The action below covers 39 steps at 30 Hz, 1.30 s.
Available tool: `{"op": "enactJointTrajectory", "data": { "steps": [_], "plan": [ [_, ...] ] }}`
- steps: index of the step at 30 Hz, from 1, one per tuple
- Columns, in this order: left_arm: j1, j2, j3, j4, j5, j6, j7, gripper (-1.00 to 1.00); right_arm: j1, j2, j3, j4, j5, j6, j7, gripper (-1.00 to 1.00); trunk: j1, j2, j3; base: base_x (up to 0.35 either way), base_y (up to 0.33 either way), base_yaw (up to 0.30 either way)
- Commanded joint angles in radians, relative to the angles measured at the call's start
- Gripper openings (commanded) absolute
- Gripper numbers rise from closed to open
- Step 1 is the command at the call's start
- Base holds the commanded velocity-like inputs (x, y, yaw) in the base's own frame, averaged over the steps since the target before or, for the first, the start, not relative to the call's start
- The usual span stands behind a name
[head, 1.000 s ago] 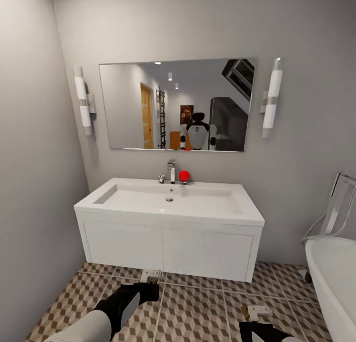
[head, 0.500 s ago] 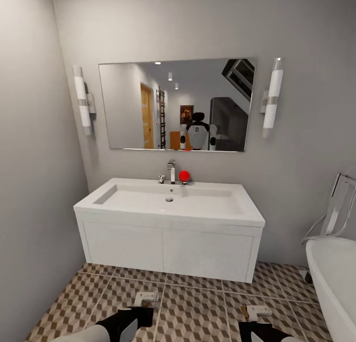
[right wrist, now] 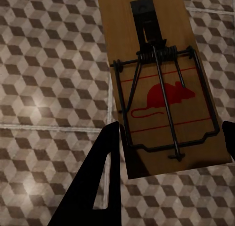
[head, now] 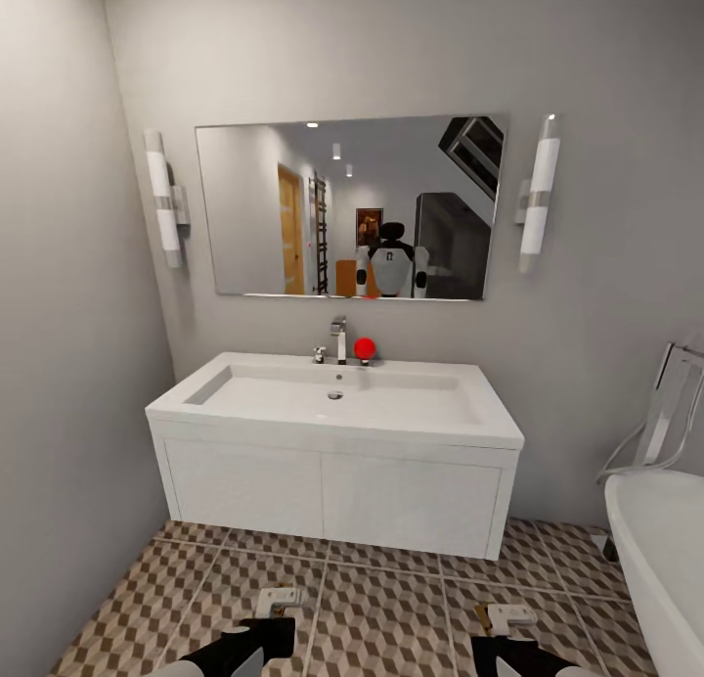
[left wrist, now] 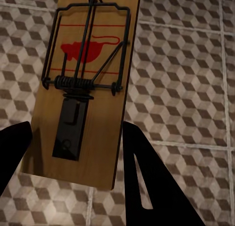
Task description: Take the four mousetraps from the cabinet in the bathroom and place them on the bathroom floor. Make sure all four end up on the same floor surface, and ensure that at least two of them are either under or directly next to the same bathroom sink.
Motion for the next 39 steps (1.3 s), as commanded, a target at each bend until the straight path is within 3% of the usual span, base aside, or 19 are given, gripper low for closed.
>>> {"op": "enactJointTrajectory", "data": {
  "steps": [1,33,39],
  "plan": [
    [-0.001,-0.001,-0.009,-0.001,0.01,-0.002,0.004,-1.0,-0.001,0.0,-0.008,0.002,0.008,0.001,-0.003,-1.0,0.0,-0.001,-0.001,0.0,0.0,0.0],
    [-0.001,-0.002,-0.009,-0.01,0.009,0.005,-0.003,-1.0,-0.001,0.001,-0.007,0.002,0.006,0.004,-0.003,-1.0,0.0,-0.001,-0.001,0.0,0.0,0.0],
    [-0.001,-0.002,-0.009,-0.01,0.011,0.009,-0.004,-1.0,-0.001,0.002,-0.007,0.002,0.005,0.004,-0.003,-1.0,0.023,-0.043,-0.02,0.0,0.0,0.0]
  ]
}}
